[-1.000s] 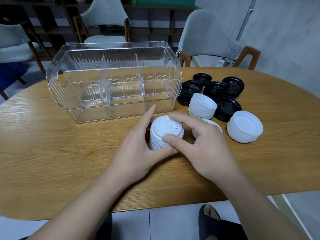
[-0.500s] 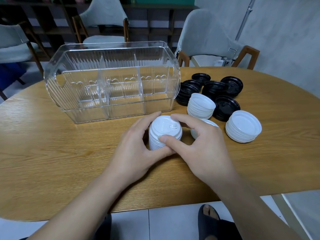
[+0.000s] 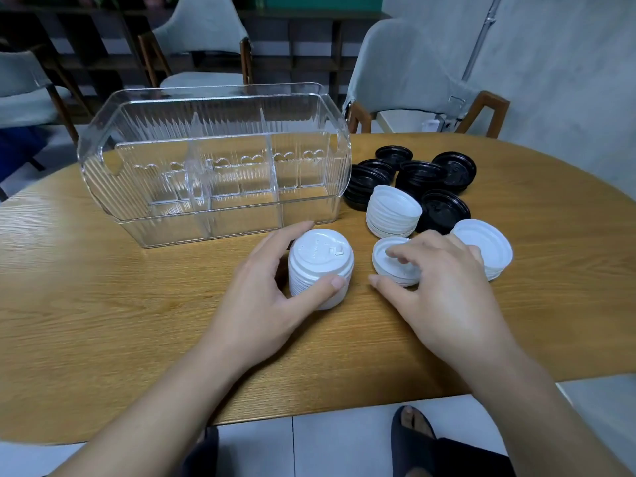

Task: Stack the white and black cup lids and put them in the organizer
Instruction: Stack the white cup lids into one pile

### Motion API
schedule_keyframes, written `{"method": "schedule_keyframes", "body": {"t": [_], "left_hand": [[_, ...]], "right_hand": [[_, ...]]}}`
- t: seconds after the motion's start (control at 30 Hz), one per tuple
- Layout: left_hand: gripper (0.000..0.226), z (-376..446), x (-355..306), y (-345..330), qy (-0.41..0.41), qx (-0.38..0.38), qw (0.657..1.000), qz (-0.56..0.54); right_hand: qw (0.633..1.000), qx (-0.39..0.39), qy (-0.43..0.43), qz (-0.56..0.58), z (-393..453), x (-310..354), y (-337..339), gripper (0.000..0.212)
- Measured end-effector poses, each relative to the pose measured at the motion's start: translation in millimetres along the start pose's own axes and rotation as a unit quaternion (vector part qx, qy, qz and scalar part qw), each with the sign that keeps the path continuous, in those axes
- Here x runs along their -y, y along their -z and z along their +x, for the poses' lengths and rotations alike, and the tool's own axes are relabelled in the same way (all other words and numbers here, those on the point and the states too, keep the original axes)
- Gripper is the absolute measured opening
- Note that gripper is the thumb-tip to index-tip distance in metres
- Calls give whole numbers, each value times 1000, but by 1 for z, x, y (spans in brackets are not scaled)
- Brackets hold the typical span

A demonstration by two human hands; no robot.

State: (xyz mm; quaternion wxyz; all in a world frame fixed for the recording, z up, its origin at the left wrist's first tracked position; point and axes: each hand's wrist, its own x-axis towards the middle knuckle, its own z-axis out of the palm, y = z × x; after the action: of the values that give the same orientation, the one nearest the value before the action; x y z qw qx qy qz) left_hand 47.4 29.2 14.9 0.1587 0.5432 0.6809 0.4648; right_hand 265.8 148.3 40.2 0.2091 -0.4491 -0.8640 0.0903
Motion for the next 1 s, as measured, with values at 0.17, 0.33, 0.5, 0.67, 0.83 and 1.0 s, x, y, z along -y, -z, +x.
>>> {"method": "schedule_keyframes", "body": {"t": [0.17,0.33,0.5,0.67,0.83,1.0], "left_hand": [[76,0,-1,0,4,0,1000,0],[74,0,0,0,4,2,1000,-4],[74,0,-1,1,3,-3,1000,-2],[74,0,0,1,3,-3,1000,-6],[75,0,0,1,3,1,1000,-6],[90,-2,-2,2,-8,8,1000,-12]], "right_hand": [[999,13,3,-34,-1,-5,-3,19],[1000,-6,-2,-7,0,-1,-4,13],[999,-13,-5,42,0,4,-5,20],[990,-56,-16,125,-1,7,4,20],[971,-113,-20,211,-2,13,7,15],[908,-131,-41,396,-1,27,18,8]]}}
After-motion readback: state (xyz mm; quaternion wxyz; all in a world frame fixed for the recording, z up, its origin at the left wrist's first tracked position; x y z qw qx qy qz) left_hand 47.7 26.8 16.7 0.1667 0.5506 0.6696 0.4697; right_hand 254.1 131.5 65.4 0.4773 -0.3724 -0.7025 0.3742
